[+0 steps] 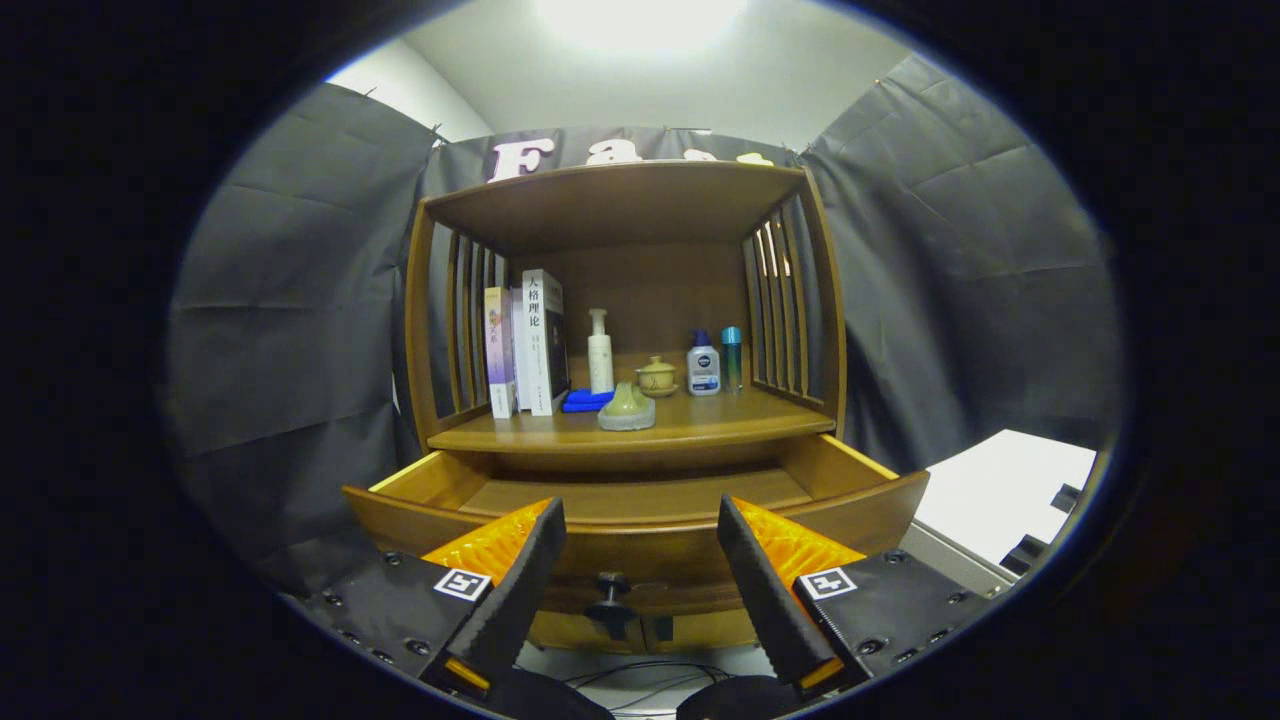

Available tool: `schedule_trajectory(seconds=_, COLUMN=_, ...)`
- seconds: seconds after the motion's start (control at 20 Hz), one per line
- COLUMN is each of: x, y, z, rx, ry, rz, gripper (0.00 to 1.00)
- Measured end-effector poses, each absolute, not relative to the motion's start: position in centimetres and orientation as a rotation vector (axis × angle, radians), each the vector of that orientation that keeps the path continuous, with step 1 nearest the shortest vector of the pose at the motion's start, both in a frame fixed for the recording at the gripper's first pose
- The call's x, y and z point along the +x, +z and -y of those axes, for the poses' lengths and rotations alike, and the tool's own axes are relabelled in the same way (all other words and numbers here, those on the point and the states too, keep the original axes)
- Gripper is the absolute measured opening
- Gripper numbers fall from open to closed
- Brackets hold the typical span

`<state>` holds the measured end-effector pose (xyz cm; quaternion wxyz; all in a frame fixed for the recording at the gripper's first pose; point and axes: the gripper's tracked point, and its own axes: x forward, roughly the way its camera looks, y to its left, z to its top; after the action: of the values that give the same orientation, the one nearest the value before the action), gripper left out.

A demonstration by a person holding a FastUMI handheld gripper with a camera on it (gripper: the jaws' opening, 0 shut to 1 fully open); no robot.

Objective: Pull open the drawer, take out the items inside it, and place them on the countertop above the cabinet.

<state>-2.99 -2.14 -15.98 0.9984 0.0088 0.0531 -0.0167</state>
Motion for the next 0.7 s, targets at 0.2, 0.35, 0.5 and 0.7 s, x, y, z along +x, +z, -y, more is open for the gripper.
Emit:
schedule_trajectory(seconds=0.2, x=-2.8, y=-18.8, z=1.1, rx=-0.017, ry=-0.013, rz=-0.136, gripper=0.96)
schedule_trajectory(seconds=0.35, x=-2.6, y=-21.8, z=1.5, rx=-0.027, ry=-0.029, rz=-0.182, gripper=0.96)
schedule_trajectory(seconds=0.5, x=-2.0, y=-23.3, z=1.3, rx=0.004, ry=-0.033, rz=-0.196, gripper=0.96)
schedule_trajectory(seconds=0.7, x=-0.7, y=-23.9, z=1.5, rx=0.025, ry=-0.052, rz=-0.186, gripper=0.97)
